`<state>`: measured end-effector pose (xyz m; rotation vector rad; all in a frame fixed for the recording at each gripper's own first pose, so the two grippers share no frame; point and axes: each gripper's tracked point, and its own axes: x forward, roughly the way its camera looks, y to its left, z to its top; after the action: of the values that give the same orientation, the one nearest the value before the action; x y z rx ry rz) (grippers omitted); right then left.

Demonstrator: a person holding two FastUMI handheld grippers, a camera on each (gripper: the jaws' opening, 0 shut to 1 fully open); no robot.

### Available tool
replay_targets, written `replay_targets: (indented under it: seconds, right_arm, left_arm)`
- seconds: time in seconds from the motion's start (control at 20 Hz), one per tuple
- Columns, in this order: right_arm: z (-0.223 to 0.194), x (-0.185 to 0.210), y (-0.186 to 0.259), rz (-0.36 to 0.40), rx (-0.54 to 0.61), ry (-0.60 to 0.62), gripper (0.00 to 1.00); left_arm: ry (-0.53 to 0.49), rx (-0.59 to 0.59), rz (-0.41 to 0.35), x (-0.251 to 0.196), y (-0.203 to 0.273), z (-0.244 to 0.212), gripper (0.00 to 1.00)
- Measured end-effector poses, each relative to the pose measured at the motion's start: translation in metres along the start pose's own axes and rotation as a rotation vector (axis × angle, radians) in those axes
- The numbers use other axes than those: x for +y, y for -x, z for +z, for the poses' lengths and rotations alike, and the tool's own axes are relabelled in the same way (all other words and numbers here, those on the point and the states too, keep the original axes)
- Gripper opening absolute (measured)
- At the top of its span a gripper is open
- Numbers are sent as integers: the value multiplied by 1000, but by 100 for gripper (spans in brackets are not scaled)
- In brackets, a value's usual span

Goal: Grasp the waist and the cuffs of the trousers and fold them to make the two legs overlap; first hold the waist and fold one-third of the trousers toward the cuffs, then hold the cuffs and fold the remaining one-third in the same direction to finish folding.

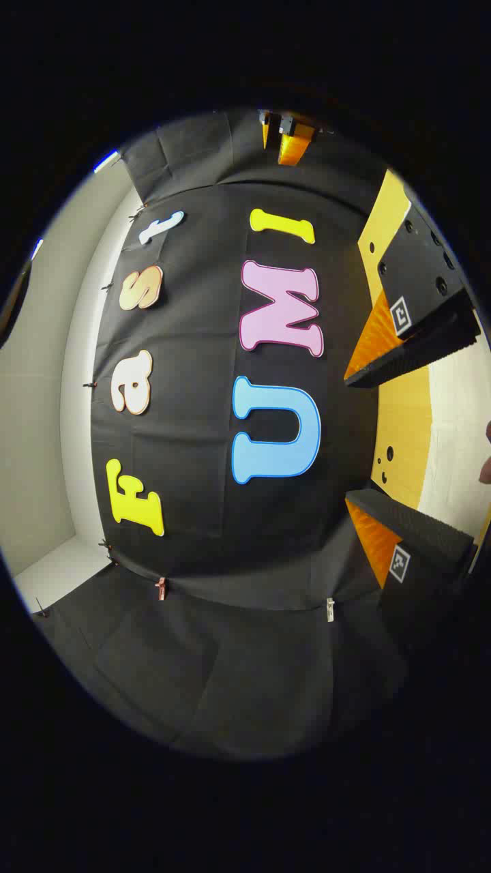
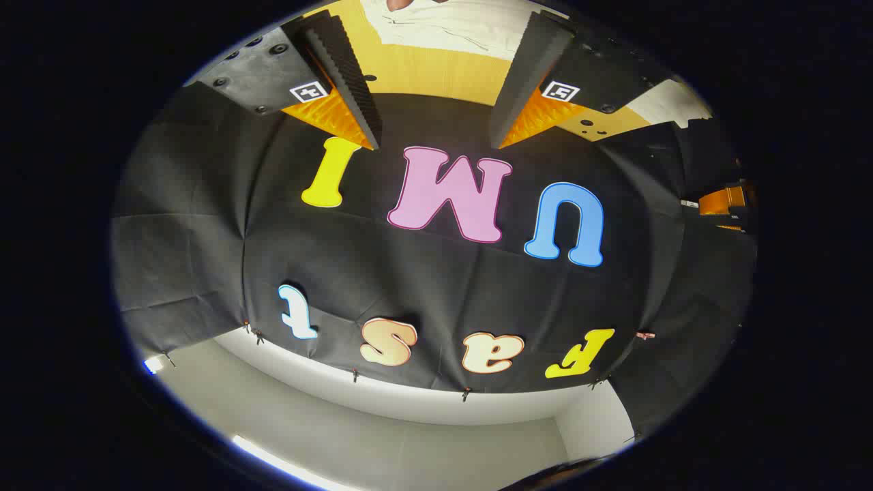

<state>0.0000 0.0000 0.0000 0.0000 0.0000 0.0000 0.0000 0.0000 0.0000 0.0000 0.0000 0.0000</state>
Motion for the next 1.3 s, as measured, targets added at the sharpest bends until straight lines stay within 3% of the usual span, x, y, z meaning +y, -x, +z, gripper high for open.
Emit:
replay_targets:
  seconds: [0.85, 1.0, 1.3]
  right_arm:
    - [-5, 0, 0, -13, 28, 32, 97]
    - [-9, -2, -2, -33, 45, 91, 97]
    - [-42, -24, 19, -72, 131, 131, 97]
  left_arm:
    - [-51, 22, -40, 2, -3, -11, 95]
    - [-192, 39, -115, 14, -3, -24, 95]
    - [-655, 167, -238, 59, 9, -94, 96]
